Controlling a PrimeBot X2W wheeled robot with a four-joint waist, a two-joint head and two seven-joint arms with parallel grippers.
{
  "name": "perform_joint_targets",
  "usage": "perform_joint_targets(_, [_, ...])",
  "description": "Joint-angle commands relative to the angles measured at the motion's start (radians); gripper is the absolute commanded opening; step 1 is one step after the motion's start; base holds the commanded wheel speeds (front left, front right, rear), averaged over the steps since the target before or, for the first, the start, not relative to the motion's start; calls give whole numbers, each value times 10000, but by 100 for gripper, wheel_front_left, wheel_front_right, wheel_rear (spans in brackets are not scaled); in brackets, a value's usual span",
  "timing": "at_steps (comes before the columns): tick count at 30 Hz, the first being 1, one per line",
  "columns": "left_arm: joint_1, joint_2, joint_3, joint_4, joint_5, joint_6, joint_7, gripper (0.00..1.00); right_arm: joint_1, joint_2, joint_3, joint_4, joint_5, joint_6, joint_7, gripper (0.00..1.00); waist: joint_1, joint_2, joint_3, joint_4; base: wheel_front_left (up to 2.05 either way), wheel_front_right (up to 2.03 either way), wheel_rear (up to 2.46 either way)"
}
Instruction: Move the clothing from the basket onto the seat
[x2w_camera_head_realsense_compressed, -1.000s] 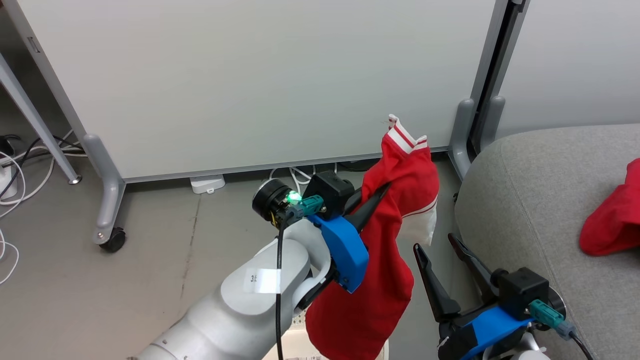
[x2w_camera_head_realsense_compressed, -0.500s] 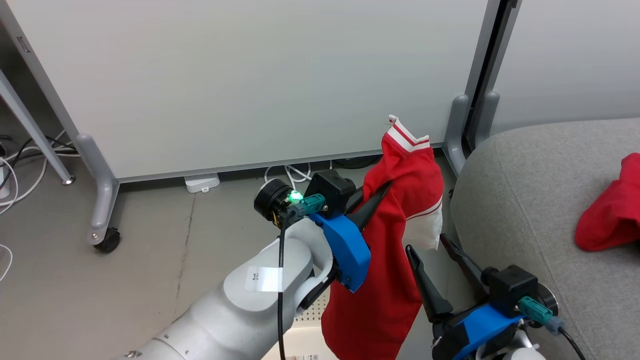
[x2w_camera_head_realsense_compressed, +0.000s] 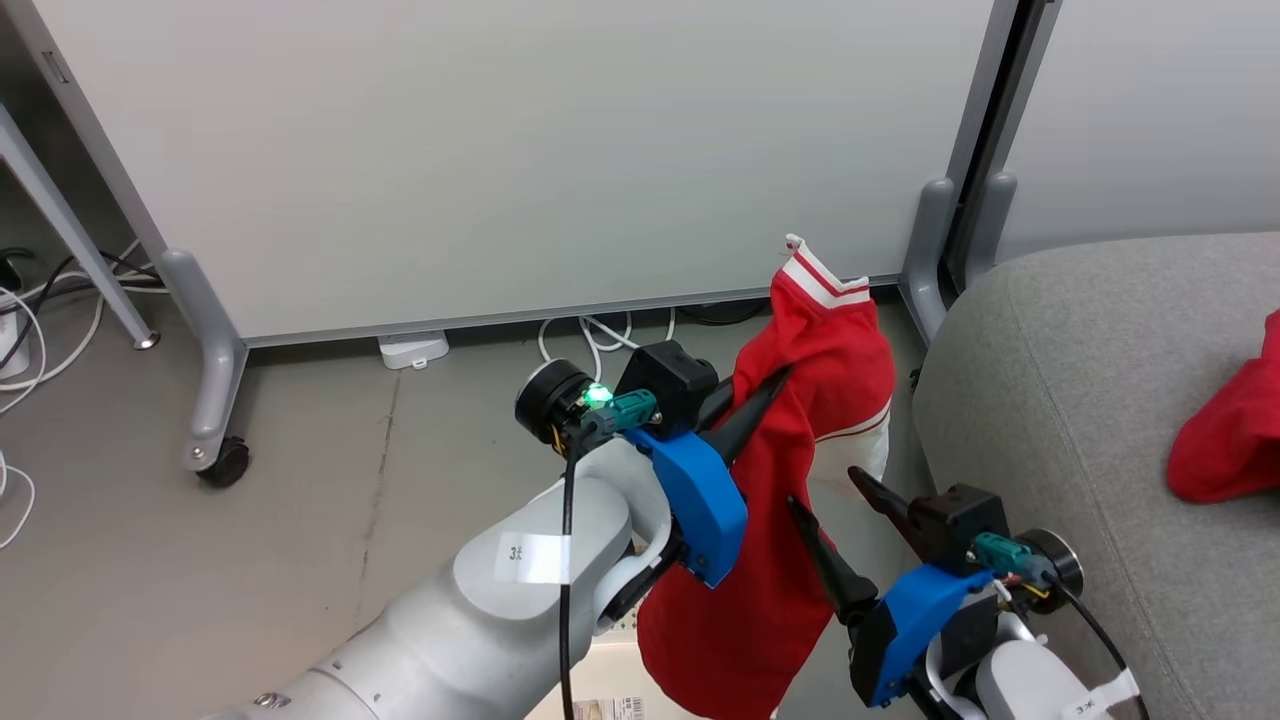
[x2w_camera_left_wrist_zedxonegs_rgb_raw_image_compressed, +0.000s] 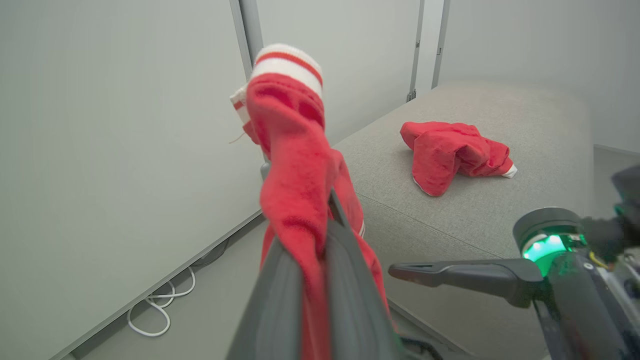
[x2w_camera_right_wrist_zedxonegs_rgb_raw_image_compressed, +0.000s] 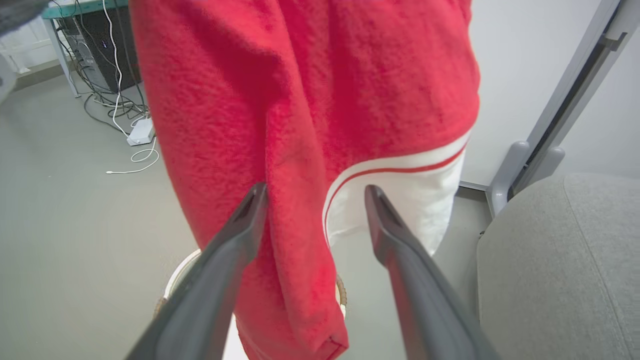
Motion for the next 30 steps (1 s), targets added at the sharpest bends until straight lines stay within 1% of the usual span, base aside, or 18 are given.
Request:
perform_joint_targets(1, [-182, -2, -45, -2, -21, 20, -60, 0, -165, -59, 47, 165, 96, 1, -59, 100, -1, -1, 17, 23, 0, 0, 0])
perform_joint_targets(5, [-276, 1, -154, -49, -145, 54, -81, 0, -699, -33, 278, 1006, 283, 1, -172, 100, -1, -1, 61, 73, 0, 0, 0])
perform_joint_targets(11, [-395, 1, -316, -101, -271, 107, -95, 0, -1603, -21, 1143, 2220, 686, 1, -549, 100, -1, -1, 132, 102, 0, 0, 0])
perform_joint_targets(18, [-441, 2, -453, -212, -416, 93, -116, 0, -2564, 226, 1706, 3560, 1048, 1, -1152, 100, -1, -1, 132, 160, 0, 0, 0])
perform_joint_targets(28, [-447, -1, -581, -357, -521, 84, -95, 0, -3486, 441, 2505, 4941, 1758, 1, -1835, 100, -1, -1, 91, 289, 0, 0, 0])
perform_joint_targets(29, [-426, 1, -590, -359, -524, 86, -89, 0, -3543, 454, 2587, 5041, 1843, 1, -1881, 80, -1, -1, 82, 297, 0, 0, 0])
perform_joint_targets(30, [-406, 1, -599, -362, -513, 85, -83, 0, -3602, 462, 2655, 5136, 1931, 1, -1917, 36, -1, -1, 72, 303, 0, 0, 0])
